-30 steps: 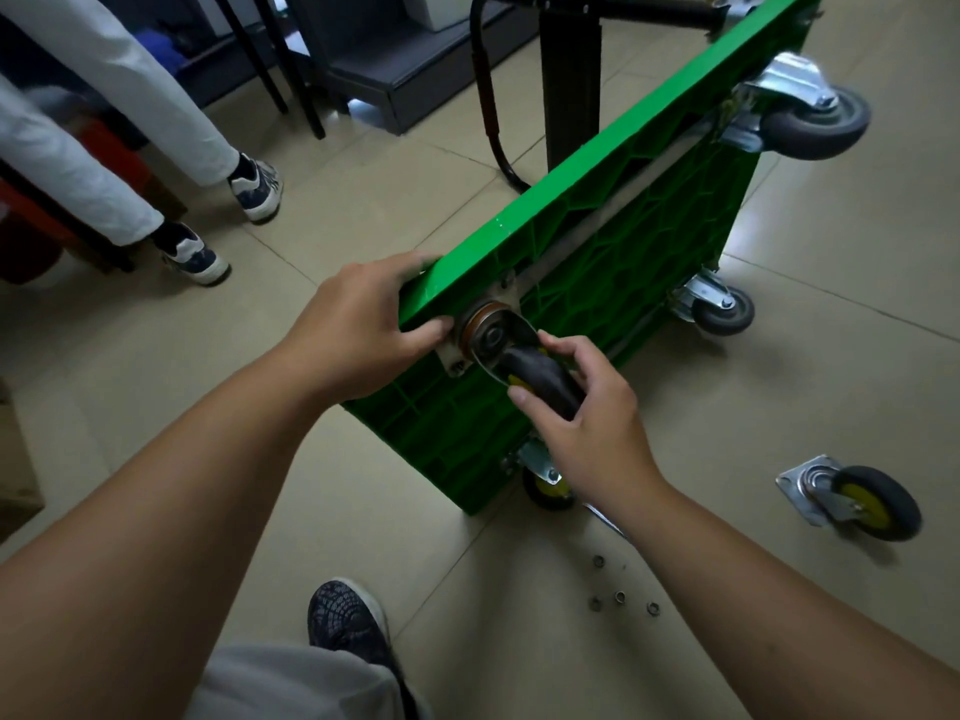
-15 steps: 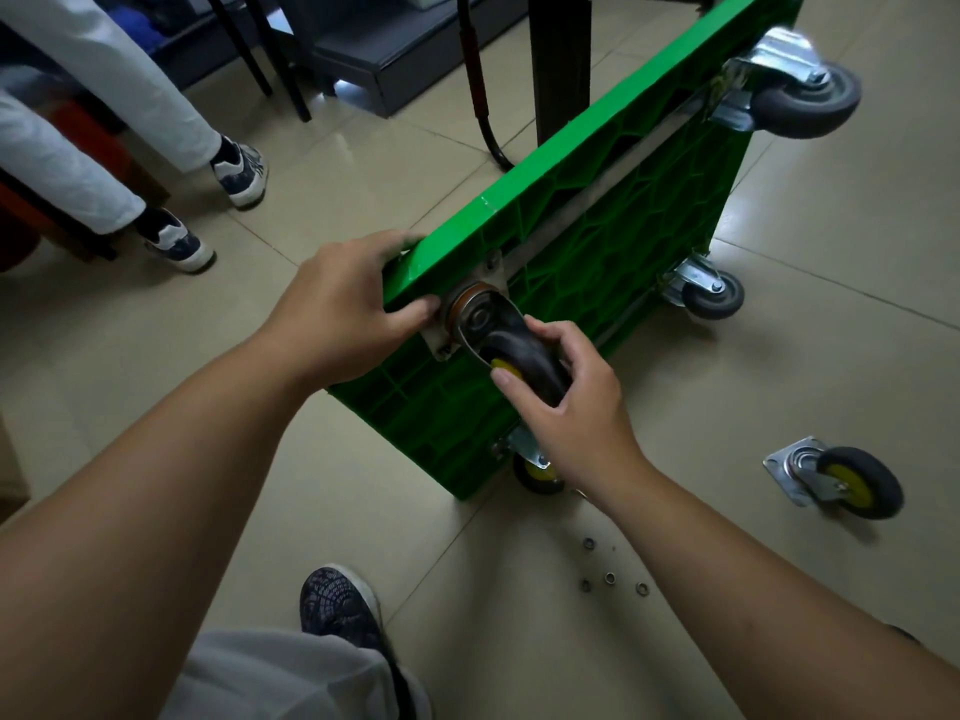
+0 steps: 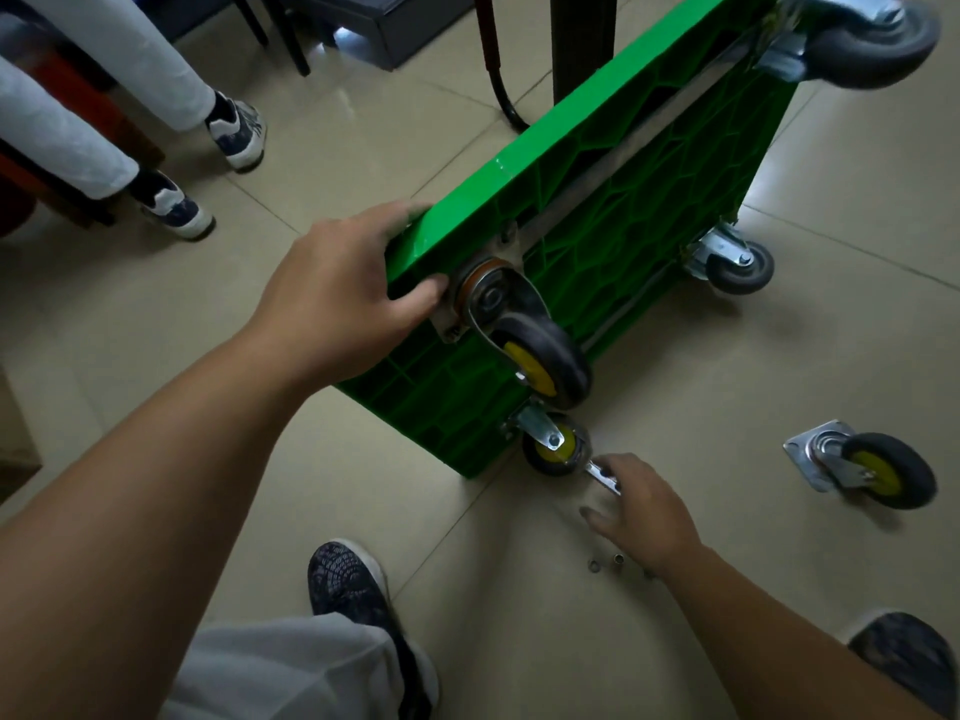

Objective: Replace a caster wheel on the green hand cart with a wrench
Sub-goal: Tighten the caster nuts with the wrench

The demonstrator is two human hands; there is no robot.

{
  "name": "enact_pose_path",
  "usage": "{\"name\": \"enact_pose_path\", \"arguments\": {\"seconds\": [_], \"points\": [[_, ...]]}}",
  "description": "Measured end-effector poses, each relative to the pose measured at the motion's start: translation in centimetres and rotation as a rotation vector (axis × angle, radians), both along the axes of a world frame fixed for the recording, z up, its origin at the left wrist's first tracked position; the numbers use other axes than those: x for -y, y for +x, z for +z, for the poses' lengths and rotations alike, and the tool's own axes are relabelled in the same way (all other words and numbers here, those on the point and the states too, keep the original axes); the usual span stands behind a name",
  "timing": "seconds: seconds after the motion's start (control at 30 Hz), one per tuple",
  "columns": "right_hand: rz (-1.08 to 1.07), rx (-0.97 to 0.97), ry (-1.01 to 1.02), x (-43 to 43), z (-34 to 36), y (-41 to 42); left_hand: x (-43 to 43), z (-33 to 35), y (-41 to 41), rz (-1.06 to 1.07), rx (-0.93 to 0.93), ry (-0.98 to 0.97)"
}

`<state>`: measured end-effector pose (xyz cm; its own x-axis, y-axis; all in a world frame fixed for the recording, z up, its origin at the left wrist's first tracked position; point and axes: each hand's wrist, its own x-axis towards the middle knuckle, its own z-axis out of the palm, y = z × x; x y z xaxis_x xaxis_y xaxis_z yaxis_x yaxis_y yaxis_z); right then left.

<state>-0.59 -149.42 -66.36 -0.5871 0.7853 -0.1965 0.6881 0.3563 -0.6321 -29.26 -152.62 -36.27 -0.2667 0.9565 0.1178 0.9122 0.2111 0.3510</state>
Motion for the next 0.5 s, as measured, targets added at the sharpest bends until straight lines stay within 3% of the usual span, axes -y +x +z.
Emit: {"name": "enact_pose_path", "arguments": {"seconds": [0.23, 0.5], "points": [[0.055, 0.355, -0.153, 4.0, -5.1, 1.1, 0.1, -0.2, 0.0, 0.017, 0.050, -0.015], [0.143, 0.538, -0.058, 5.1, -7.8, 0.6, 0.0, -0.3, -0.1, 0.004, 0.064, -0.007]]}}
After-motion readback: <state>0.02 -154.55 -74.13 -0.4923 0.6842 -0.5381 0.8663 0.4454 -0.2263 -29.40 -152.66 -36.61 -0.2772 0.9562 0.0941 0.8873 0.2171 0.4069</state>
